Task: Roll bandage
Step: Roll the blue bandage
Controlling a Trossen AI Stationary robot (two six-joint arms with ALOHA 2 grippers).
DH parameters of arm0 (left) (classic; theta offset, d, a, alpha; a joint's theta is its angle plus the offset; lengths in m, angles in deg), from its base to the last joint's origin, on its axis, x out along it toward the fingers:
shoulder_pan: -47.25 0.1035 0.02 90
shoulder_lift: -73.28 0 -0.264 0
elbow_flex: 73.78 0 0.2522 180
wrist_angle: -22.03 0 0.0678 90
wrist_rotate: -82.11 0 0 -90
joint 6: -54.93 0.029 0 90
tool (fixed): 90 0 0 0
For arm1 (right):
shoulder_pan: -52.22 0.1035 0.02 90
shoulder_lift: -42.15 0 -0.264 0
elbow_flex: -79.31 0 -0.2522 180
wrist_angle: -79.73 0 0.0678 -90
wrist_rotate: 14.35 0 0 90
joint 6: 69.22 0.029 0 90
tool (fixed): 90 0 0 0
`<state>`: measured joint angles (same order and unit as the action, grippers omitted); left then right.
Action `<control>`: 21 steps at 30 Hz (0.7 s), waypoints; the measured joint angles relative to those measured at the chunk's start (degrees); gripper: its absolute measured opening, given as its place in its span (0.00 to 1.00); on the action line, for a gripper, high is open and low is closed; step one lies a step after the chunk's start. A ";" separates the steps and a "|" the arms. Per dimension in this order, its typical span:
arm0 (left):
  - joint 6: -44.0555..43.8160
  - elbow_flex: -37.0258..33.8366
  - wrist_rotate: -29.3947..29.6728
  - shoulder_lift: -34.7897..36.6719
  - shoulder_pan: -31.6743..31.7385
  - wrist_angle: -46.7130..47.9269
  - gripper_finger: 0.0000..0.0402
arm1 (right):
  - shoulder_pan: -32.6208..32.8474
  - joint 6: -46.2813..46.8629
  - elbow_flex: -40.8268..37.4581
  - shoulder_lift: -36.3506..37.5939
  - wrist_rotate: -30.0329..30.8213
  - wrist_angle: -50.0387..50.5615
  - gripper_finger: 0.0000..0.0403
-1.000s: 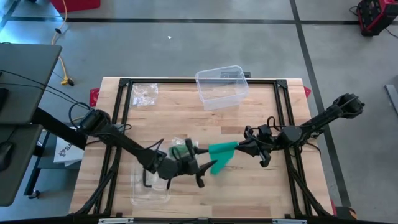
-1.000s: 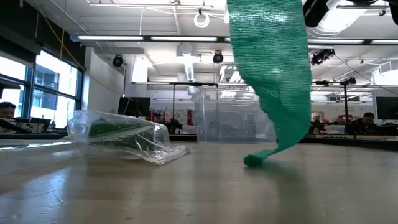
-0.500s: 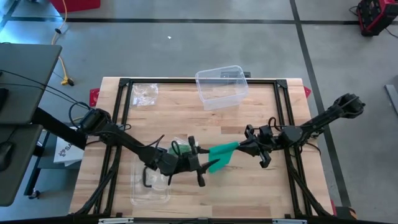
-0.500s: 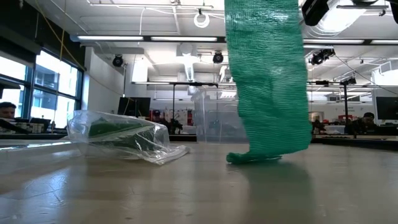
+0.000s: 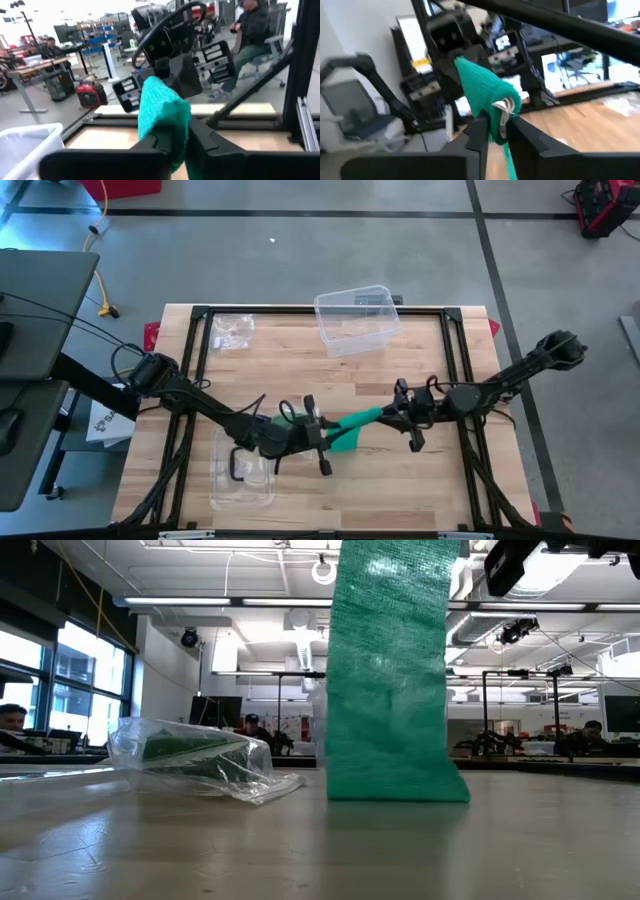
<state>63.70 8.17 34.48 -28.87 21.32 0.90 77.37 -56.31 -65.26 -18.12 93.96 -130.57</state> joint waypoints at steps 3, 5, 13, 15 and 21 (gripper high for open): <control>-1.74 0.00 1.95 0.11 -0.25 2.17 0.02 | 0.00 -0.58 0.00 -0.10 0.27 2.67 0.20; -3.14 0.00 4.58 0.86 -0.71 4.43 0.03 | -0.04 -0.58 0.00 0.33 0.22 5.36 0.26; -9.10 0.13 16.30 7.98 -4.01 16.52 0.02 | 1.04 -1.36 0.02 4.62 -0.64 17.35 0.37; -10.57 0.11 19.30 9.54 -4.55 20.89 0.02 | 2.00 -1.42 0.02 4.64 -2.76 18.27 0.37; -16.54 0.07 23.73 11.70 -4.79 31.37 0.02 | 6.40 0.15 0.55 -0.88 -4.00 19.83 0.37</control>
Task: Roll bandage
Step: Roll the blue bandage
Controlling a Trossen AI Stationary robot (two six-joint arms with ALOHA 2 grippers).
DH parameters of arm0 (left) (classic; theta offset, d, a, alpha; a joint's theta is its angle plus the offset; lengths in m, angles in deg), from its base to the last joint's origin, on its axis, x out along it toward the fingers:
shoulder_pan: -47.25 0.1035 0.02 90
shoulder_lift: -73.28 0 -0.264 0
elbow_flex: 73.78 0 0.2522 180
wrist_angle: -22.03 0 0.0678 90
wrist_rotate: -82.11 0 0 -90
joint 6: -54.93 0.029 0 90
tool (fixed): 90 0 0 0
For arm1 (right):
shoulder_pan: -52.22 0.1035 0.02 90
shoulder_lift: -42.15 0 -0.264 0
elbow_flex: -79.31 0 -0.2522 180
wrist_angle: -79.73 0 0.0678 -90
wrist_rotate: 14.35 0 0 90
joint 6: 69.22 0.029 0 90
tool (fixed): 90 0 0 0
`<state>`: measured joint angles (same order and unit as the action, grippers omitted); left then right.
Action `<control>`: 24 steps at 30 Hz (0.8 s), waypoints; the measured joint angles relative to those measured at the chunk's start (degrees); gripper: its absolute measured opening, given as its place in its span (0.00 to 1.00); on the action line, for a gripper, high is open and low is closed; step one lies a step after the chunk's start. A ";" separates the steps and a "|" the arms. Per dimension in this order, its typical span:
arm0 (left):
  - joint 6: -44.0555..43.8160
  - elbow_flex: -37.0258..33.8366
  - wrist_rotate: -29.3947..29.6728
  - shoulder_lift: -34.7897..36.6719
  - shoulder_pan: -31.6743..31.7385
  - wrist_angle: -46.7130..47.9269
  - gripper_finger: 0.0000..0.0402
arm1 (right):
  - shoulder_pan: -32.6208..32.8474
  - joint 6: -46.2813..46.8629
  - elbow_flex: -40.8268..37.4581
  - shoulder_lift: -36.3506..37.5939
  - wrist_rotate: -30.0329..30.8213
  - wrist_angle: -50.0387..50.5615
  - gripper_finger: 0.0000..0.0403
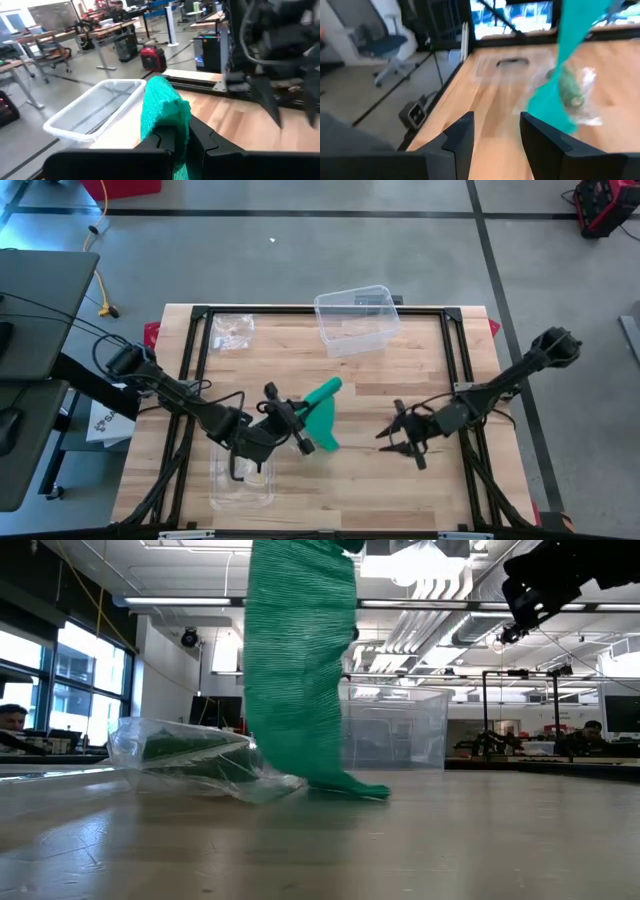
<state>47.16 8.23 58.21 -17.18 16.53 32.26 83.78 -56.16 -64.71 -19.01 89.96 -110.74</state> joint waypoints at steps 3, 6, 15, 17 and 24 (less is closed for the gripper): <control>2.86 0.00 0.43 0.17 0.00 -4.35 0.02 | 1.10 0.78 2.28 -5.19 0.00 2.08 0.37; 11.45 -0.02 -3.61 0.17 0.00 -15.52 0.02 | 1.25 -1.90 5.70 -10.21 0.00 6.89 0.37; 13.44 0.04 -24.97 -0.95 -1.49 -36.68 0.02 | 6.25 5.15 15.17 -10.72 1.95 32.67 0.37; 9.90 0.04 -23.34 -3.42 -2.57 -37.65 0.02 | 9.76 8.37 15.38 -9.32 2.82 35.75 0.37; 2.73 0.04 -20.92 -19.10 -0.08 -62.25 0.02 | 20.71 18.33 15.38 -8.10 9.75 37.20 0.37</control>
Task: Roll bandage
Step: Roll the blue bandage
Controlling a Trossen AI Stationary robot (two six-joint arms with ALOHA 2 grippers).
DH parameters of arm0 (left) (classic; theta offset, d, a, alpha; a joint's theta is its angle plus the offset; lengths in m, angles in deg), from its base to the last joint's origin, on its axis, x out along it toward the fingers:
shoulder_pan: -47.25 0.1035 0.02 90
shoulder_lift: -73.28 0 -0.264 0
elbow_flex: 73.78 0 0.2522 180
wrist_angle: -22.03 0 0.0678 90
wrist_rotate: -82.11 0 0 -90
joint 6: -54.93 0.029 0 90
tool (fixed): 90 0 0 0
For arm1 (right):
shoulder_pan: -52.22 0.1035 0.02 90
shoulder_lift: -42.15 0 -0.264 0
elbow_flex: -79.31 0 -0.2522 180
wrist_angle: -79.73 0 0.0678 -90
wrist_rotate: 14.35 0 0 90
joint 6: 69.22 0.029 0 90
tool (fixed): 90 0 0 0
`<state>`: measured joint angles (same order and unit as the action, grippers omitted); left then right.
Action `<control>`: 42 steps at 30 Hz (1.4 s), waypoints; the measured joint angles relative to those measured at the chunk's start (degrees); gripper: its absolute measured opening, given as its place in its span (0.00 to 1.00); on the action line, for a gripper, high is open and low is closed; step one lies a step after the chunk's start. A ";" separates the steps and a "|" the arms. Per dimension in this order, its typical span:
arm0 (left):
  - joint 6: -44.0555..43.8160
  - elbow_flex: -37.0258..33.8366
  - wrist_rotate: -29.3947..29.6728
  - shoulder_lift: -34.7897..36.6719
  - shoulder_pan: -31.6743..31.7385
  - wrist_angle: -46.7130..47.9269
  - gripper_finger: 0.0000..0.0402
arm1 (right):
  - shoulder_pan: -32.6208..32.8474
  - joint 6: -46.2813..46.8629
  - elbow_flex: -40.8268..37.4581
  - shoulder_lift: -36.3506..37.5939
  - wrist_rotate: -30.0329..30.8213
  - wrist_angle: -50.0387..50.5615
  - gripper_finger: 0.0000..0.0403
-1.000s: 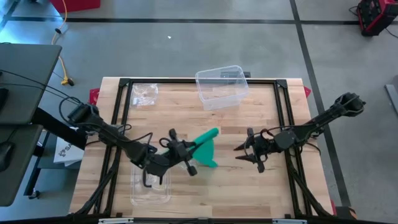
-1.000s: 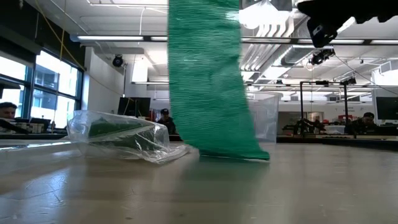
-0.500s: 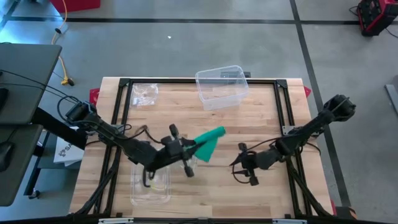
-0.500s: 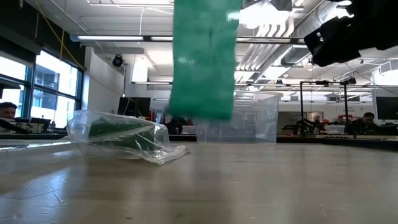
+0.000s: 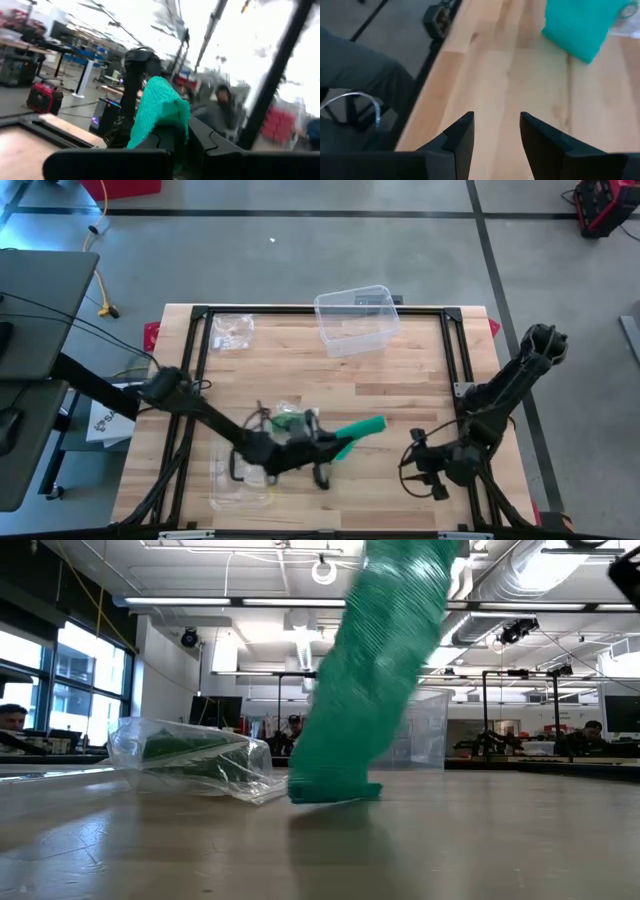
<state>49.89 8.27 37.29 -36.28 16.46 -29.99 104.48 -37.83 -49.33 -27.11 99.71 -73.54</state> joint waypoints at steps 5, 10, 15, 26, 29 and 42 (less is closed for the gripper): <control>-4.06 -0.15 -5.84 -6.37 6.04 -18.49 0.02 | 2.70 4.53 0.00 -0.02 1.44 -0.07 0.37; -3.99 -3.18 -5.51 -4.94 10.32 -7.21 0.02 | 2.37 3.15 0.00 -0.12 7.32 -1.97 0.37; -8.54 -10.82 0.80 4.07 11.18 4.01 0.02 | -0.48 -3.05 0.00 -2.15 8.80 -3.57 0.37; -17.35 -16.26 13.77 17.99 3.90 35.60 0.02 | -17.31 -38.49 -0.04 -13.59 -7.63 -10.73 0.37; -19.91 -16.14 15.52 18.77 2.93 37.85 0.02 | -23.13 -47.91 -0.04 -16.59 -10.25 -12.00 0.37; -24.43 -16.17 15.73 18.50 2.26 42.93 0.02 | -42.33 -72.62 0.25 -31.19 -30.64 -26.07 0.37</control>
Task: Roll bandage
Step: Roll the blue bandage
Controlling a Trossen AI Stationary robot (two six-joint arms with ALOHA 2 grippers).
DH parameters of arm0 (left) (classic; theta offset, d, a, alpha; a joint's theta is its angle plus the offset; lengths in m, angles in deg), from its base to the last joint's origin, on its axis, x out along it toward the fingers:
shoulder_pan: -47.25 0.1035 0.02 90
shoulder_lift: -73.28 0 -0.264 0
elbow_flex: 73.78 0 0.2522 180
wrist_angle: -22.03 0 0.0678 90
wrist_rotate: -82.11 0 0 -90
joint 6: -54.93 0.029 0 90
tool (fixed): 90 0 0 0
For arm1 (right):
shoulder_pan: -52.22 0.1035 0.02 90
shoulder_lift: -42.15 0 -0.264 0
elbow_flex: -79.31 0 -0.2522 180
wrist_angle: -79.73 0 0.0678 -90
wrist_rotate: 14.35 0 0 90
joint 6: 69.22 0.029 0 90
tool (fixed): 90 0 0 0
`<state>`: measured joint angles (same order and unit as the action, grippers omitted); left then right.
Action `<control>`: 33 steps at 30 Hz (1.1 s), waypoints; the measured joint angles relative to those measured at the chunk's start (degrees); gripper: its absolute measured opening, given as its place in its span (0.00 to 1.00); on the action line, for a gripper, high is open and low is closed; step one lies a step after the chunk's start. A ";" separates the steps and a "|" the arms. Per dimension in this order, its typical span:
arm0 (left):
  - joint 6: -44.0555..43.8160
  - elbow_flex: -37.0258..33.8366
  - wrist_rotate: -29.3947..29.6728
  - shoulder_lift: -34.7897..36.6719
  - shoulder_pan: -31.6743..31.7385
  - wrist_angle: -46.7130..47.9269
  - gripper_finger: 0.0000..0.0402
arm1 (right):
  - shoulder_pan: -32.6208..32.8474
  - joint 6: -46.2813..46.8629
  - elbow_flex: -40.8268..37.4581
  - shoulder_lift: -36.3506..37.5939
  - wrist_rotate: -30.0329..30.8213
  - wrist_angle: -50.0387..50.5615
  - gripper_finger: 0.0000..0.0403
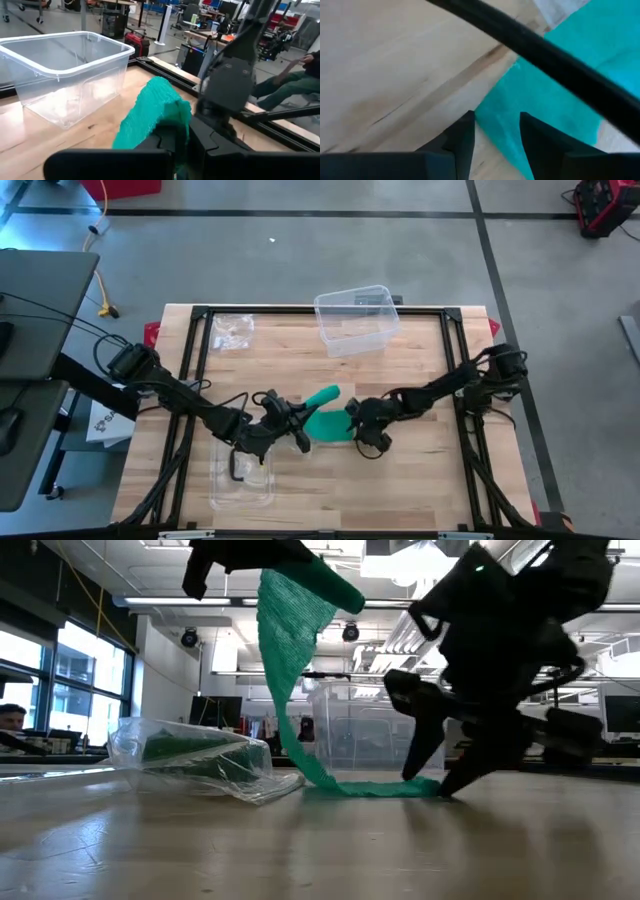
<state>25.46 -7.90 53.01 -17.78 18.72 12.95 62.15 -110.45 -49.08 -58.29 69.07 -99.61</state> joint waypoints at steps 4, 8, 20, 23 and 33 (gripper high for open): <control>-0.31 0.00 0.15 -0.01 0.13 0.67 0.02 | -1.81 2.52 3.14 -3.71 -2.87 1.78 0.30; 0.72 0.00 2.81 -0.01 0.14 1.39 0.02 | -0.89 10.43 4.81 -3.84 -2.10 7.41 0.06; 3.62 -1.28 3.76 0.02 3.56 2.60 0.02 | 24.98 52.23 4.08 7.68 4.35 28.06 0.00; 4.43 -5.74 3.60 -0.03 5.17 -4.44 0.02 | 32.58 64.30 4.10 8.92 3.56 24.82 0.00; 4.25 -26.87 -0.14 -0.10 7.14 -49.79 0.02 | 48.56 92.41 4.39 3.18 6.48 15.31 0.00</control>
<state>29.70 -34.77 52.88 -17.88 25.86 -36.85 110.71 -18.04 -44.69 -55.12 75.56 -84.30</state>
